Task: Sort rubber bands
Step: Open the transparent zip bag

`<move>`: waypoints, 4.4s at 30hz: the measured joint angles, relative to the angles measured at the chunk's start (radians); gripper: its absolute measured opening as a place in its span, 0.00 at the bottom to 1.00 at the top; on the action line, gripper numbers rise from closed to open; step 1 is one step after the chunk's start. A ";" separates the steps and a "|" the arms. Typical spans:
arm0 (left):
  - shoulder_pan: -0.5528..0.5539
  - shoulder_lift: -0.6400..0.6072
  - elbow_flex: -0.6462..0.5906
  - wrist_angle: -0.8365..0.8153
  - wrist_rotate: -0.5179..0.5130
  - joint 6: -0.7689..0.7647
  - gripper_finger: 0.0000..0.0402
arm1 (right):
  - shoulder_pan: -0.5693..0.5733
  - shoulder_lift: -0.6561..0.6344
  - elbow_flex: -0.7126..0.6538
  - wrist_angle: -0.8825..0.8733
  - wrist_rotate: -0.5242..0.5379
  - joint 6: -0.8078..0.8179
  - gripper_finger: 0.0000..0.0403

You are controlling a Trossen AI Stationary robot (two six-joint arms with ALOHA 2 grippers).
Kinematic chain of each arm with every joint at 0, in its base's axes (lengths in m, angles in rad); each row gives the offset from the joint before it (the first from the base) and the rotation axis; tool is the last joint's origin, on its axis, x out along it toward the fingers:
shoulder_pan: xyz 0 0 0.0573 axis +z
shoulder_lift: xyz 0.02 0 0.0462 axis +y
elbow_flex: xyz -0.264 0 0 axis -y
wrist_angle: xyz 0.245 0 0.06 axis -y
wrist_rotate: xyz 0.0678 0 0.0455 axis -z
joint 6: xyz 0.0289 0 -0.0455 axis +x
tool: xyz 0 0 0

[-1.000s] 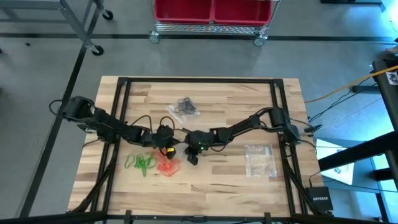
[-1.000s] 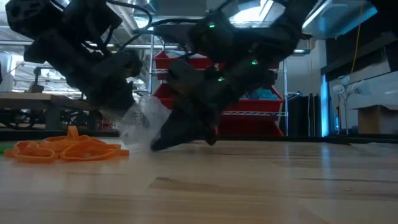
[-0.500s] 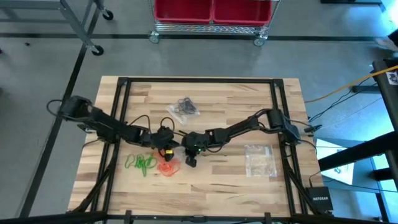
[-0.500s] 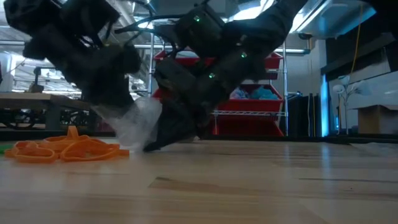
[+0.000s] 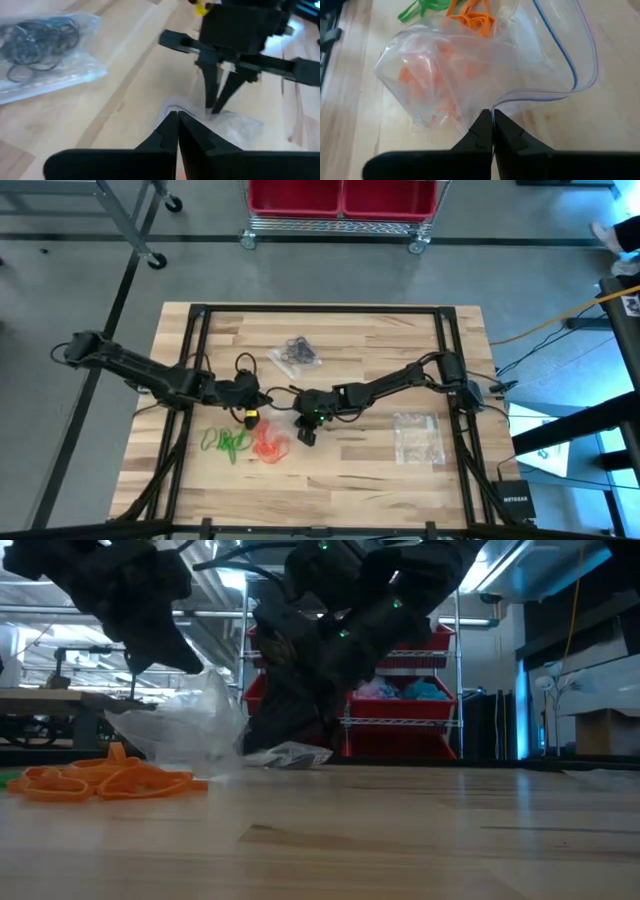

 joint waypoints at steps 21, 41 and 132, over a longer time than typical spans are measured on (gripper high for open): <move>0.022 0.005 -0.057 -0.047 0.026 -0.167 0.45 | -0.096 -0.194 0.040 -0.294 0.094 -0.118 0.53; 0.016 0.260 -0.130 0.370 -0.004 -0.049 0.05 | -0.071 -0.163 0.039 -0.200 0.159 -0.115 0.54; -0.339 0.078 0.287 0.358 -0.100 1.006 0.00 | 0.271 -0.494 0.064 -0.376 0.550 -0.405 0.53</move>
